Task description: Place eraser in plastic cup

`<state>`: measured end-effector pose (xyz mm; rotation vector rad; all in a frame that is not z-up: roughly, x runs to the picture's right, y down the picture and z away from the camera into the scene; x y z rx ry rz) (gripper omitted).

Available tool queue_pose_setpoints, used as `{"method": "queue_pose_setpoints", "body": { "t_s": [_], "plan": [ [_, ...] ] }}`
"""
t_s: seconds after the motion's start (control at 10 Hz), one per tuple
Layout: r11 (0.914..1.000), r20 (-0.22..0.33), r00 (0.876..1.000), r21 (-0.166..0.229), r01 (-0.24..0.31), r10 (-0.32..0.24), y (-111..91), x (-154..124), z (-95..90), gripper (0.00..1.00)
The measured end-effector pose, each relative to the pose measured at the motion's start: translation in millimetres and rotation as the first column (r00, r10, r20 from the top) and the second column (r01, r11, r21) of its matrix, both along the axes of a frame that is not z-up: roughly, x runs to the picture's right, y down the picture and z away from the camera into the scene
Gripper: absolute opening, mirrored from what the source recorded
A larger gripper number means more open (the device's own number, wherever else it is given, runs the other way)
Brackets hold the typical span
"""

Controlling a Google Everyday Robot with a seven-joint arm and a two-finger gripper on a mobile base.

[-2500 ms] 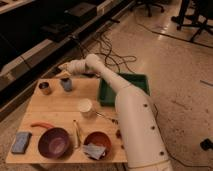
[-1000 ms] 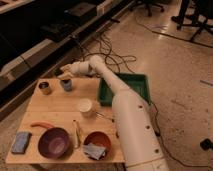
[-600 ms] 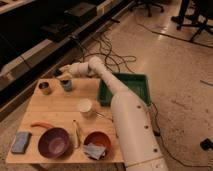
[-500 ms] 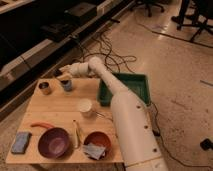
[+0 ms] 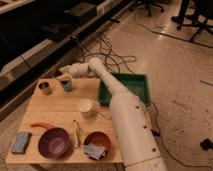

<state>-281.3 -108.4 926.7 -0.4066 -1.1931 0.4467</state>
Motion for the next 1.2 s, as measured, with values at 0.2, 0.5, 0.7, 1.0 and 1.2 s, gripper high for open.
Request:
{"method": "queue_pose_setpoints", "body": {
  "t_s": [0.2, 0.5, 0.7, 1.0, 1.2],
  "plan": [
    [0.9999, -0.009, 1.0, -0.012, -0.007, 0.007, 2.6, -0.6, 2.6, 0.02],
    [0.9987, -0.023, 0.999, -0.038, -0.034, 0.034, 1.0, 6.3, 6.8, 0.27],
    [0.9986, -0.024, 0.999, -0.037, -0.037, 0.036, 0.9, 5.1, 7.1, 0.46],
    [0.997, -0.02, 0.998, -0.053, -0.056, 0.055, 0.6, 9.0, 10.8, 0.76],
    [0.9956, -0.013, 0.998, -0.064, -0.068, 0.068, -0.5, 12.5, 12.6, 0.8]
  ]
}}
